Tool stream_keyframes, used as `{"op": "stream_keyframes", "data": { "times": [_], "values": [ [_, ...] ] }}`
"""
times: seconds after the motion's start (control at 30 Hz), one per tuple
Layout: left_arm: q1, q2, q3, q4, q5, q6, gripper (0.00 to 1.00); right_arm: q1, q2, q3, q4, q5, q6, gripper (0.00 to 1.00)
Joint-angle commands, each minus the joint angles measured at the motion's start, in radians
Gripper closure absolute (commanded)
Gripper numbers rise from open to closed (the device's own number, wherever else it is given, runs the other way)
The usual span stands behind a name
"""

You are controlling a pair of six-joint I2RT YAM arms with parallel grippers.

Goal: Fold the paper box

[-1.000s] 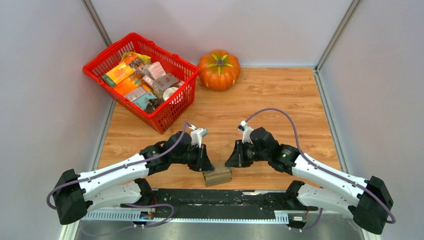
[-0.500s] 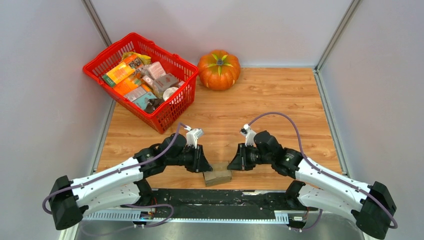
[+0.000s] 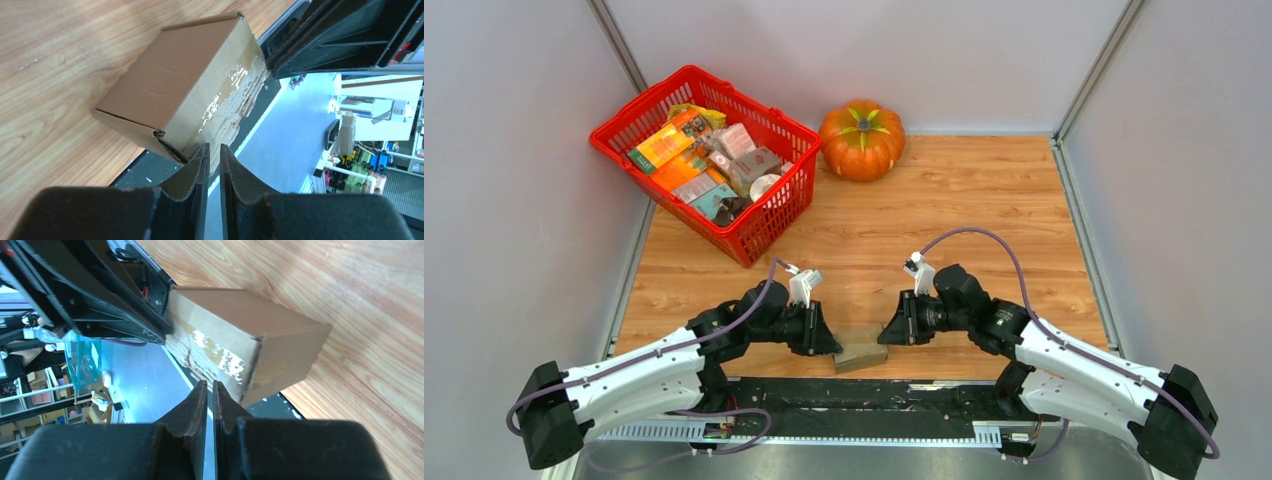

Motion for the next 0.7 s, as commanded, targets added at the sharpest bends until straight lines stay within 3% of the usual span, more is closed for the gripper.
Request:
{"op": "stream_keyframes", "data": {
  "times": [0.0,0.17,0.27,0.33,0.37,0.4,0.5,0.67],
  "values": [
    [0.002,0.005,-0.008,-0.037,-0.029,0.021,0.79,-0.005,0.008,-0.016,0.031,-0.009,0.009,0.89],
    [0.002,-0.075,0.084,-0.161,-0.056,0.053,0.73,-0.005,-0.030,0.044,-0.068,0.012,-0.028,0.82],
    [0.002,-0.109,0.172,-0.292,-0.107,0.102,0.60,-0.007,-0.041,0.096,-0.143,0.037,-0.066,0.70],
    [0.004,-0.109,0.227,-0.400,-0.136,0.130,0.55,-0.014,-0.035,0.138,-0.207,0.054,-0.109,0.55],
    [0.007,-0.100,0.239,-0.430,-0.157,0.153,0.35,-0.016,-0.026,0.152,-0.231,0.061,-0.129,0.48],
    [0.015,-0.090,0.252,-0.457,-0.164,0.161,0.26,-0.017,-0.016,0.168,-0.278,0.072,-0.163,0.37],
    [0.031,-0.041,0.252,-0.521,-0.168,0.169,0.25,-0.020,0.037,0.233,-0.361,0.115,-0.215,0.26],
    [0.033,0.063,0.216,-0.401,-0.113,0.140,0.26,-0.020,0.161,0.288,-0.363,0.074,-0.281,0.24]
  ]
}}
